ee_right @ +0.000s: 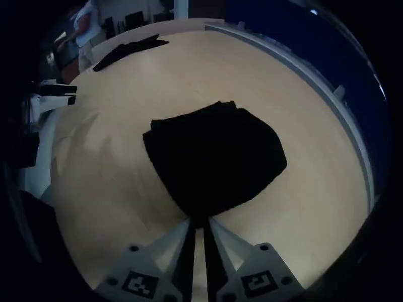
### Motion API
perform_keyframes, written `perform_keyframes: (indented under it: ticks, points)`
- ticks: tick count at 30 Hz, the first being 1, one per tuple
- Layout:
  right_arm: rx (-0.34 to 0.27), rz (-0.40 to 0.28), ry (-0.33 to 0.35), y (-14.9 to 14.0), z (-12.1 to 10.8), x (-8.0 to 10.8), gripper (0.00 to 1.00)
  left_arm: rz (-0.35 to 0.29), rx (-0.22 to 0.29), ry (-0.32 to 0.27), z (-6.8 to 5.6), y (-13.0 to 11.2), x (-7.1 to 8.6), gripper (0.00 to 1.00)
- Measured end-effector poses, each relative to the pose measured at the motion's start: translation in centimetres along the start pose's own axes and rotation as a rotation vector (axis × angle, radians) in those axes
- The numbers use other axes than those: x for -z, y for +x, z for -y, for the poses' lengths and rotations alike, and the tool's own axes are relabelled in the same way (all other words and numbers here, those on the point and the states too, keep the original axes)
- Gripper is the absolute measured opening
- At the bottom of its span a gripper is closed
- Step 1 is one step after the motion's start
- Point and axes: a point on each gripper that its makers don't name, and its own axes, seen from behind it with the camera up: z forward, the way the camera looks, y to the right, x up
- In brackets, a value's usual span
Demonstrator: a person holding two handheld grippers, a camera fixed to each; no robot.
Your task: Fold towel
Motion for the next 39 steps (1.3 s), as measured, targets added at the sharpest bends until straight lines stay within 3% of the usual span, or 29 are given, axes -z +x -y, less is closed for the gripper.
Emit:
perform_keyframes:
  ticks: [9, 23, 39]
  points:
    - [0.048, -0.069, -0.042, 3.7, -2.0, 3.3, 0.09, -0.012, -0.005, -0.007, -0.3, 0.9, -0.4, 0.95]
    - [0.087, -0.222, -0.095, 11.1, -5.5, 11.6, 0.09, -0.044, -0.019, -0.026, -1.4, 3.4, -1.2, 0.95]
    - [0.077, -0.267, -0.124, 11.4, -7.3, 15.2, 0.09, -0.052, -0.054, -0.040, -2.7, 4.5, -0.9, 0.95]
